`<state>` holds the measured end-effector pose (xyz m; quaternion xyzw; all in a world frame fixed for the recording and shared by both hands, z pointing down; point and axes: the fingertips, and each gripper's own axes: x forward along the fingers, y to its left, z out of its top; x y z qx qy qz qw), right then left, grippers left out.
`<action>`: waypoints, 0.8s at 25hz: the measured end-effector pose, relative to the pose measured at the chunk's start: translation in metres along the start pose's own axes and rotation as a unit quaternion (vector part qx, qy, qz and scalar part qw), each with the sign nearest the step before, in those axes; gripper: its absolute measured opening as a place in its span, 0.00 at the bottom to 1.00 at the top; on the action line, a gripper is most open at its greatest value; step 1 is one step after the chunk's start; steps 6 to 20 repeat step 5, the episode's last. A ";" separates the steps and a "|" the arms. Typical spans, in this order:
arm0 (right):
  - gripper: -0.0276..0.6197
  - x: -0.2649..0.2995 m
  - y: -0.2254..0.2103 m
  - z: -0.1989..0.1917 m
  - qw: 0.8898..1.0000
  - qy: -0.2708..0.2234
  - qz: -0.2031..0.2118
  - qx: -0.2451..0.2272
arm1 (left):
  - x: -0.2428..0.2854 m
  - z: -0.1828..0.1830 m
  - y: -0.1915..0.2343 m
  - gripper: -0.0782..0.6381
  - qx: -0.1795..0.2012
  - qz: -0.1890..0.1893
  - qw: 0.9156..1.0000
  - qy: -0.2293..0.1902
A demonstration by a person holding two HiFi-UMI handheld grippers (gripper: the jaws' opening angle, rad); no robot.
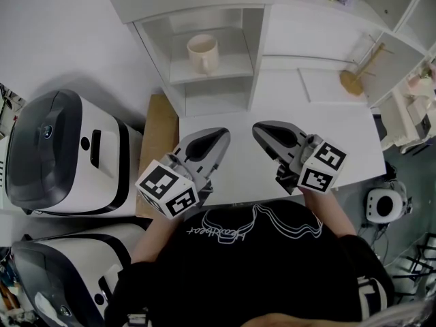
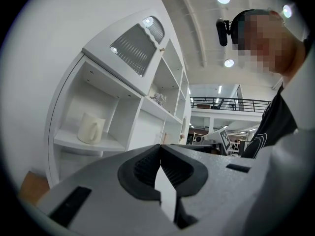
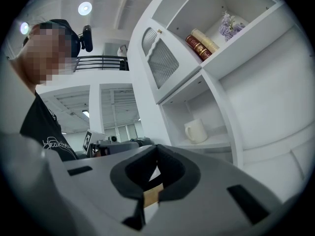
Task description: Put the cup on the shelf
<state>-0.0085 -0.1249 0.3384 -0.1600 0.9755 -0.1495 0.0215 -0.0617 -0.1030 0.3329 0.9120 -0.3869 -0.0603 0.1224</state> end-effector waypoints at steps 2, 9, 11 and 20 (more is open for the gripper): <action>0.05 0.000 -0.001 0.001 1.000 0.001 0.000 0.000 | 0.001 0.000 0.001 0.12 0.000 0.002 1.000 0.001; 0.05 0.000 -0.002 0.002 1.000 0.002 -0.001 -0.001 | 0.001 0.001 0.001 0.12 0.001 0.004 1.000 0.002; 0.05 0.000 -0.002 0.002 1.000 0.002 -0.001 -0.001 | 0.001 0.001 0.001 0.12 0.001 0.004 1.000 0.002; 0.05 0.000 -0.002 0.002 1.000 0.002 -0.001 -0.001 | 0.001 0.001 0.001 0.12 0.001 0.004 1.000 0.002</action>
